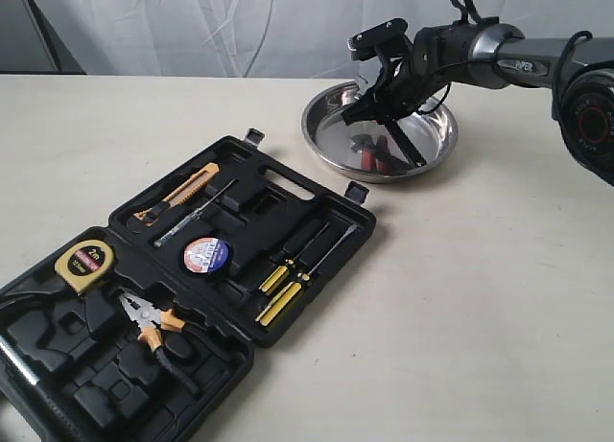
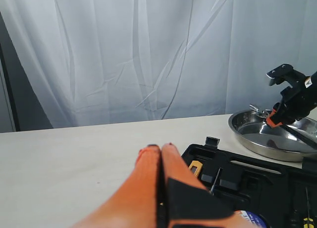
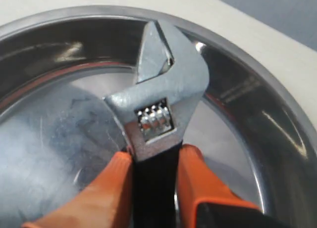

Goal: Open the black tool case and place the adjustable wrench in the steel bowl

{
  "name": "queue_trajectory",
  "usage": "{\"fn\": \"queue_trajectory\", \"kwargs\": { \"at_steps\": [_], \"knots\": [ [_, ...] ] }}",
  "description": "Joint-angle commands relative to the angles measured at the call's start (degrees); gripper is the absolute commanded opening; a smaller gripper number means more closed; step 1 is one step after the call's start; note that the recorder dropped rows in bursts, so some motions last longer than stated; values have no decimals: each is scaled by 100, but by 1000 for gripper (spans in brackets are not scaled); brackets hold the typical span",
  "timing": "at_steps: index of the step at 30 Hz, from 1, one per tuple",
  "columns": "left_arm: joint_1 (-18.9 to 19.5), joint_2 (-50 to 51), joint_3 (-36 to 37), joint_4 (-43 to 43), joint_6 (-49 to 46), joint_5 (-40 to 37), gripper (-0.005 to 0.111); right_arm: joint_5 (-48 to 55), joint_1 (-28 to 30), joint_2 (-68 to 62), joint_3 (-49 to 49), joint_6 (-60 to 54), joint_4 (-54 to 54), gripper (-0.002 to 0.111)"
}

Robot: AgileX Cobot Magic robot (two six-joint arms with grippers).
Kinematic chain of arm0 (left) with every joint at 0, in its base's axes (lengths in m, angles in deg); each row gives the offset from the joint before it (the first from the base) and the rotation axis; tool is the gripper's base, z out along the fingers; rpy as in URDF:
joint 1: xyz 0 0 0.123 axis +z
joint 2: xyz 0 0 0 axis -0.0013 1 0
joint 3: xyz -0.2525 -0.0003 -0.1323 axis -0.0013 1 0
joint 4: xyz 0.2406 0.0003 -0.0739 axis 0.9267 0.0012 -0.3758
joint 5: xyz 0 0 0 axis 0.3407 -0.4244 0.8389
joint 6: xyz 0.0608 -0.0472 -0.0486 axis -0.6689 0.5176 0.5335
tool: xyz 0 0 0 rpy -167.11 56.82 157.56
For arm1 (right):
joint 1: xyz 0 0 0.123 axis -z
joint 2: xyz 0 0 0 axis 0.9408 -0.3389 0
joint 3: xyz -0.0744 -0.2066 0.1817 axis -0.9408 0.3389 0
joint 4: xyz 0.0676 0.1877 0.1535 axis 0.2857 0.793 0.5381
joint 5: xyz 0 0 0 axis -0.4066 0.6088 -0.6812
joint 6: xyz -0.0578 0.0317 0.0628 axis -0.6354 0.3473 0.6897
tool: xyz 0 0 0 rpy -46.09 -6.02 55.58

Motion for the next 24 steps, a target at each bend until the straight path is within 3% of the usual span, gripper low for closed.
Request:
{"fn": "queue_trajectory", "kwargs": {
  "at_steps": [1,4,6,10,14,17,18,24],
  "knots": [
    [-37,-30,14,-48,15,4,0,205,29,68,-173,48,26,13],
    [-37,-30,14,-48,15,4,0,271,29,79,-173,48,85,41],
    [-37,-30,14,-48,15,4,0,361,29,90,-173,48,148,51],
    [-37,-30,14,-48,15,17,0,463,29,260,-173,48,627,53],
    [-37,-30,14,-48,15,6,0,610,29,630,-173,48,1046,40],
    [-37,-30,14,-48,15,6,0,1101,29,1080,-173,-11,1344,14],
    [-37,-30,14,-48,15,6,0,1313,29,1249,-173,-93,1467,0],
    [-37,-30,14,-48,15,6,0,2353,29,2243,-149,-171,1516,0]
  ]
}}
